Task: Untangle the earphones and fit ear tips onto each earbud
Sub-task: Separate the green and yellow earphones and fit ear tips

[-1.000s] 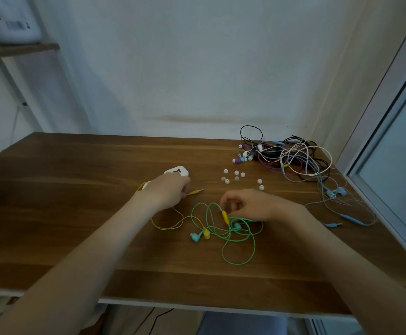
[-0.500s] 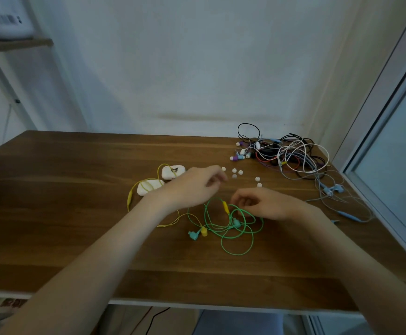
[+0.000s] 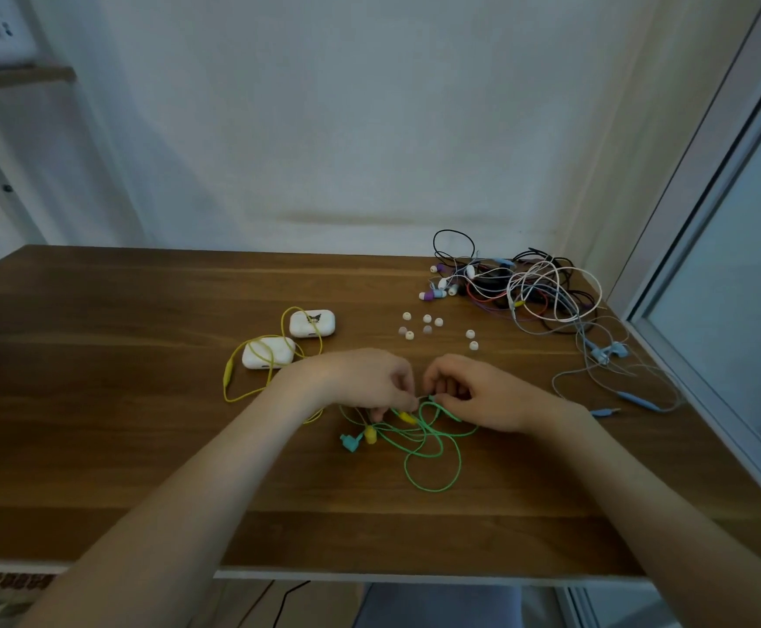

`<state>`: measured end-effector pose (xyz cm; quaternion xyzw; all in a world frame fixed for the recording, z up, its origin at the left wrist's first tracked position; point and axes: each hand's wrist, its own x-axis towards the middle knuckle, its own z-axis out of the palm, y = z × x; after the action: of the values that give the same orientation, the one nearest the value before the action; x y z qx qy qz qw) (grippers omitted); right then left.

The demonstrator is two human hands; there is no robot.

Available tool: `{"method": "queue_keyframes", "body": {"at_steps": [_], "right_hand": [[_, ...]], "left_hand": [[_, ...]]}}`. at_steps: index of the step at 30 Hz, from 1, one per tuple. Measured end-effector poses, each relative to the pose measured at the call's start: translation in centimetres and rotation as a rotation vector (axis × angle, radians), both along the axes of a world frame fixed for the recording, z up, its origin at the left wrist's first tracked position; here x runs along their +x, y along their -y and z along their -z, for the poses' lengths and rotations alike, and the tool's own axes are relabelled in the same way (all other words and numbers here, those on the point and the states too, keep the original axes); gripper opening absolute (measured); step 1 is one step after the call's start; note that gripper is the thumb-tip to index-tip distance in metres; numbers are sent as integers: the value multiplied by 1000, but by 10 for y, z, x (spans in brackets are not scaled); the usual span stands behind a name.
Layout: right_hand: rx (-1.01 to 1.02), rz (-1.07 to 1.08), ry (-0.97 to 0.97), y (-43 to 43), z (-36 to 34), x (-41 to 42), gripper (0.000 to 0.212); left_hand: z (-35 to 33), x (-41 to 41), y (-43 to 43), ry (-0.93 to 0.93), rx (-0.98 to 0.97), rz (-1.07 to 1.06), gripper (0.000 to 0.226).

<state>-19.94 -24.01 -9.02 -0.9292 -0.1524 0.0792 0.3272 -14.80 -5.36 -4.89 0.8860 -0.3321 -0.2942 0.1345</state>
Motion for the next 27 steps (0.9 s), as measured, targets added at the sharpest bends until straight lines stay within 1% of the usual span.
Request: {"method": "queue_keyframes", "body": {"at_steps": [3,7,12,15,18,19,20,22,23,24,25,26,27], "right_hand": [[-31,42,79,-3,1,0,16],[-37,8,71,-6,4,0,18],[37,82,83,1,3,-2,23],[173,202,83,5,3,-1,19],[347,301,160,8,-2,4,24],[400,307,187,7,-6,6,25],[451,308,206,6,-9,7,24],[516,295,243,3,-13,10,20],[519,286,274,1,-15,13,18],[507,272,310,-1,-16,14,16],[491,258,351,-4,-16,16,15],[478,249,391,-5,-15,18,15],[471,245,422,-6,-15,20,15]], "left_hand": [[-2,0,-1,-7,-3,-31,20],[-2,3,-3,-22,-2,-156,27],[-3,9,-7,-23,101,-207,38],[-9,14,-13,1,134,-228,38],[-16,14,-17,54,146,-186,20],[-16,15,-16,110,113,-157,20],[-16,17,-14,185,59,-131,26],[-12,18,-8,322,-139,-142,30],[-10,19,-3,360,-258,-168,28],[-5,19,2,346,-361,-195,24],[-1,20,6,246,-469,-225,22],[4,19,11,60,-579,-257,23],[10,17,15,-167,-685,-287,25]]}}
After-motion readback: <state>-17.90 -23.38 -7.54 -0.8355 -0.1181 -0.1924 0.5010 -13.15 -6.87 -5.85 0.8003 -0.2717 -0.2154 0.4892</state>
